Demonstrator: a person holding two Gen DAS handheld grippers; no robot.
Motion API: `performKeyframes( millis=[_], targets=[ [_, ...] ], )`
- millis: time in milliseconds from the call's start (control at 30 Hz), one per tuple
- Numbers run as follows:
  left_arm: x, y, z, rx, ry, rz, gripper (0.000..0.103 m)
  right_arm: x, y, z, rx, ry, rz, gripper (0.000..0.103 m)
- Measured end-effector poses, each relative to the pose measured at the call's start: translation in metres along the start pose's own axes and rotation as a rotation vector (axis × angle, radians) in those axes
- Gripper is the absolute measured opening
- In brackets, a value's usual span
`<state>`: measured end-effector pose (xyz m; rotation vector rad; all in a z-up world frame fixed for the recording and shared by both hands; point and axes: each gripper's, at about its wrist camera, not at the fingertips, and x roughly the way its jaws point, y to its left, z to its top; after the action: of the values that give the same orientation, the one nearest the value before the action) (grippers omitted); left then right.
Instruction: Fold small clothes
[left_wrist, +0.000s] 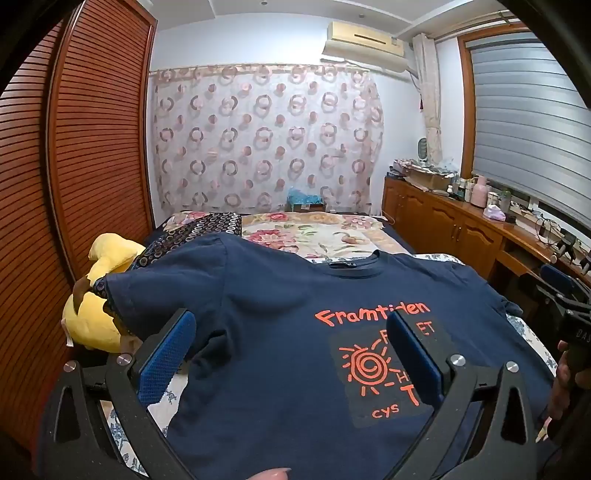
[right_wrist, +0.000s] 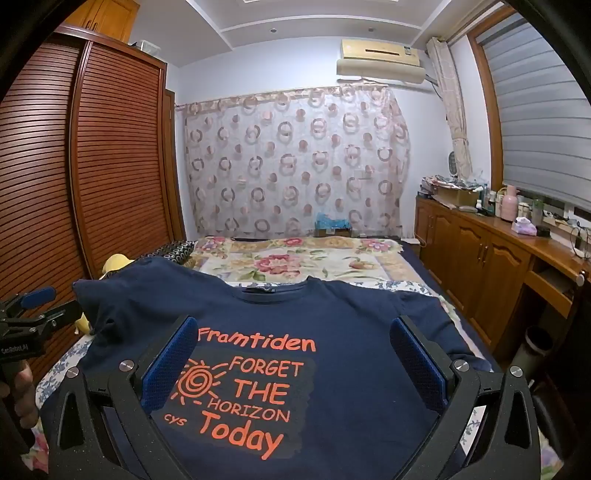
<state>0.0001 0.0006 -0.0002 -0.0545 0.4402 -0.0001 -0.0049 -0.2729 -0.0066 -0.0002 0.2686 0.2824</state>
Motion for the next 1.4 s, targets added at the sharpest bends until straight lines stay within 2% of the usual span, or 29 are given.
performKeyframes(
  millis=[1400],
  targets=[
    [-0.0001,-0.0009,0.0001,0.023,-0.009,0.012,0.103,0.0000,-0.0006,-0.0011,0.004,0.006,-0.002,0.103]
  ],
)
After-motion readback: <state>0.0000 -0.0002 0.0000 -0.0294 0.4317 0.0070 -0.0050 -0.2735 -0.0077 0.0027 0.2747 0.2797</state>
